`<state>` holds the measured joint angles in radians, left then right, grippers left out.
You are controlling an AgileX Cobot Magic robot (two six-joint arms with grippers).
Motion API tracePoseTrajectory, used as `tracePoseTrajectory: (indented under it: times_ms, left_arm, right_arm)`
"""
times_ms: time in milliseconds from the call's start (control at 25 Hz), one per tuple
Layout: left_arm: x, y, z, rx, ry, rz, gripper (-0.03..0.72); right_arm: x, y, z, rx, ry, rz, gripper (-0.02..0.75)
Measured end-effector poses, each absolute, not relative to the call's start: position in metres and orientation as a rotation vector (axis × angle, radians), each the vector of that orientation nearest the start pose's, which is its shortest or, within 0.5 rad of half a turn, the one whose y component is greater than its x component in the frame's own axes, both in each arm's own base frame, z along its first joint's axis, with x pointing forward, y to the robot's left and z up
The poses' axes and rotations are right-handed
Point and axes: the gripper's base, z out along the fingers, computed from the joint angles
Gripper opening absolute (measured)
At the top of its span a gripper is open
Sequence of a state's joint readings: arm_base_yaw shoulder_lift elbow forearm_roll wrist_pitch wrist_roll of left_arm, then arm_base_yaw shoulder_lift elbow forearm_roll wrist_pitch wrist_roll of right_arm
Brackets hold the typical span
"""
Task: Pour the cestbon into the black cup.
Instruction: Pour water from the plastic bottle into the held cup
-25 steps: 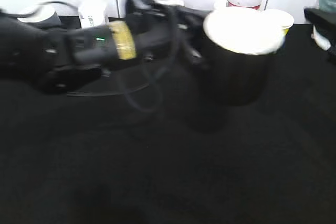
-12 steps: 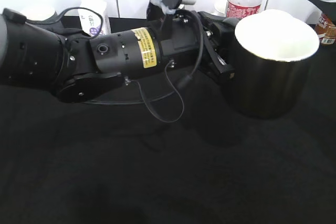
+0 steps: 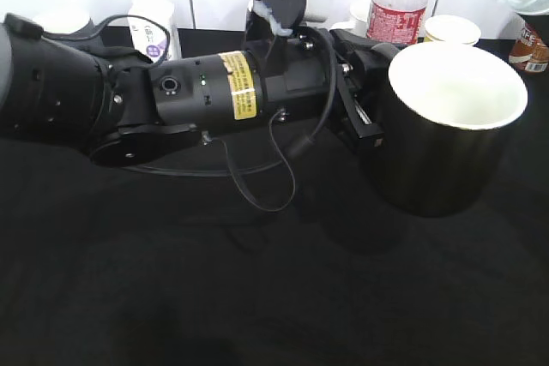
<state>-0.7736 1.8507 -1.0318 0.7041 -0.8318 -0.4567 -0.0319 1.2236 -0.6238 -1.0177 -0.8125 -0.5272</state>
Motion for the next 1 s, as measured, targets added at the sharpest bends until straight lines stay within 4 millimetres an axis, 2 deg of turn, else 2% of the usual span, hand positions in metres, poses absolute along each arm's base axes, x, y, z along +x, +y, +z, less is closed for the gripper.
tracePoseTrajectory:
  times_ms: [680, 1000]
  left_arm:
    - [0.2528, -0.3081, 0.2294, 1.028, 1.344, -0.955, 0.066]
    - [0.2528, -0.3081, 0.2287, 0.996, 1.389, -0.997, 0.066]
  right_arm:
    - [0.243, 0.0484, 0.2982, -1.443, 0.737, -0.725, 0.491]
    - [0.243, 0.0484, 0.2985, -1.449, 0.724, -0.74, 0.491]
